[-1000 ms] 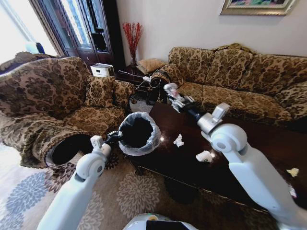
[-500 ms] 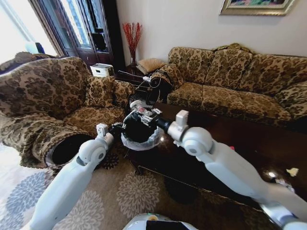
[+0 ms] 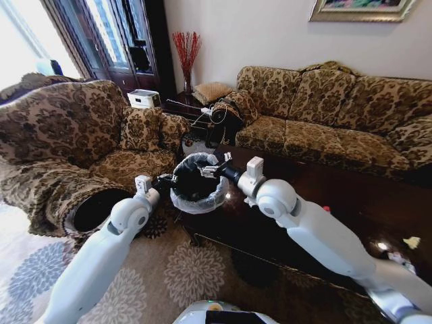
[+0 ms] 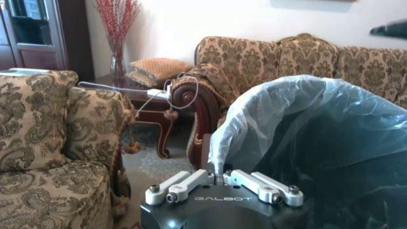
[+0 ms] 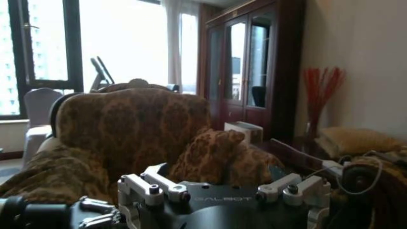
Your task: Move to the front of the table and place the trash on the table into the trash bin.
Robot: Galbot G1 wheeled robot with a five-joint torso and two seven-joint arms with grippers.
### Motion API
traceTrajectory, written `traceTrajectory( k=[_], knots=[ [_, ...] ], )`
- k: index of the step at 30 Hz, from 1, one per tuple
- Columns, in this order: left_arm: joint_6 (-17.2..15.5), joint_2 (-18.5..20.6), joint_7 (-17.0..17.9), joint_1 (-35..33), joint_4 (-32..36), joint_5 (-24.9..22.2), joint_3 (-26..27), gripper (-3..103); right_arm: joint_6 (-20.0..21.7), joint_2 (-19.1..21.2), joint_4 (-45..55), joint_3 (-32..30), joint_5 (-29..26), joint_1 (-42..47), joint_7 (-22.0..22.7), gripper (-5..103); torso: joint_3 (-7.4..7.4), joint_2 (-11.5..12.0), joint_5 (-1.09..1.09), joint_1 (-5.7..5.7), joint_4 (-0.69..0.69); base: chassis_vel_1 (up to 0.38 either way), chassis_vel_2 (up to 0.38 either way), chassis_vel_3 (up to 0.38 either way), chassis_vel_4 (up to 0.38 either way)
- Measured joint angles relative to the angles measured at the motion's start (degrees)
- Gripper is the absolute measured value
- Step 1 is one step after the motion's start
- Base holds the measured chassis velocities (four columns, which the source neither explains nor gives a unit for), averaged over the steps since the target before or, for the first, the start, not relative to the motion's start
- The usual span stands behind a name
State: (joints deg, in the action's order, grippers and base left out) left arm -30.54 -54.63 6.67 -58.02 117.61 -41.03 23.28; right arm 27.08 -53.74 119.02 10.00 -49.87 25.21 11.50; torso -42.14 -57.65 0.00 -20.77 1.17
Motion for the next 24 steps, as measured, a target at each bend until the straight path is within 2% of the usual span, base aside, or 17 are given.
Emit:
traceTrajectory(
  k=[1, 3, 6, 7, 10, 11, 12, 14, 16, 18, 24],
  knots=[
    [0.0, -0.3, -0.2, -0.5, 0.0, 0.1, 0.6, 1, 0.0, 0.5, -0.2, -2.7, 0.0, 1.3, 1.1, 100, 0.0, 0.0, 0.0, 0.0, 0.0, 0.0, 0.0, 0.0, 0.0],
    [0.0, -0.5, -0.4, -1.0, 0.0, 0.2, 1.1, 1, -0.1, 1.2, -0.4, -4.3, 0.4, 2.5, 2.0, 100, 0.0, 0.0, 0.0, 0.0, 0.01, 0.0, 0.0, 0.0, 0.0],
    [1.3, -1.4, -1.2, -2.1, -0.3, 0.9, 2.2, 1, -0.5, 3.6, -0.9, -9.3, 3.4, 7.9, 3.7, 100, 0.0, 0.0, 0.0, 0.0, 0.02, 0.0, 0.0, 0.0, 0.0],
    [1.3, -1.4, -1.2, -2.1, -0.3, 0.9, 2.2, 1, -0.5, 3.6, -0.9, -9.3, 3.4, 7.9, 3.7, 100, 0.0, 0.0, 0.0, 0.0, 0.02, 0.0, 0.0, 0.0, 0.0],
    [2.7, -2.8, -2.4, -3.8, -0.4, 3.5, 3.2, 1, -1.2, 5.6, -2.5, -17.7, 11.1, 19.7, 1.4, 100, 0.0, 0.0, 0.04, 0.0, -0.02, 0.0, 0.0, 0.0, 0.0],
    [2.7, -2.8, -2.4, -3.8, -0.4, 3.5, 3.2, 1, -1.2, 5.6, -2.5, -17.7, 11.1, 19.7, 1.4, 100, 0.0, 0.0, 0.04, 0.0, -0.02, 0.0, 0.0, 0.0, 0.0],
    [2.8, -3.3, -2.5, -5.6, 0.3, 4.0, 4.0, 1, -1.6, 5.3, -4.0, -19.8, 13.6, 23.5, 0.5, 100, 0.01, 0.0, 0.0, 0.0, -0.05, 0.0, 0.0, 0.0, 0.0],
    [2.9, -3.8, -2.5, -8.1, 1.6, 4.7, 5.4, 1, -3.3, 3.5, -7.4, -21.7, 16.1, 27.4, 0.1, 100, 0.01, 0.0, 0.03, 0.01, 0.0, 0.0, 0.0, 0.0, 0.0],
    [3.0, -4.0, -2.5, -8.2, 1.8, 4.9, 5.5, 1, -3.9, 2.6, -8.7, -22.5, 16.9, 28.6, 0.1, 100, 0.01, 0.0, 0.04, 0.02, 0.02, 0.0, 0.0, 0.0, 0.0],
    [3.1, -4.3, -2.5, -7.8, 1.9, 5.2, 5.2, 1, -5.3, -0.2, -12.0, -23.9, 18.7, 31.0, 0.1, 100, 0.01, 0.0, 0.0, 0.02, 0.01, 0.0, 0.0, 0.0, 0.0],
    [3.0, -4.5, -2.4, -7.0, 2.2, 5.4, 4.5, 1, -6.4, -5.1, -18.0, -22.6, 19.0, 30.5, -0.2, 100, 0.01, 0.0, 0.0, 0.01, -0.02, -0.035, -0.024, -0.016, -0.021]
  ],
)
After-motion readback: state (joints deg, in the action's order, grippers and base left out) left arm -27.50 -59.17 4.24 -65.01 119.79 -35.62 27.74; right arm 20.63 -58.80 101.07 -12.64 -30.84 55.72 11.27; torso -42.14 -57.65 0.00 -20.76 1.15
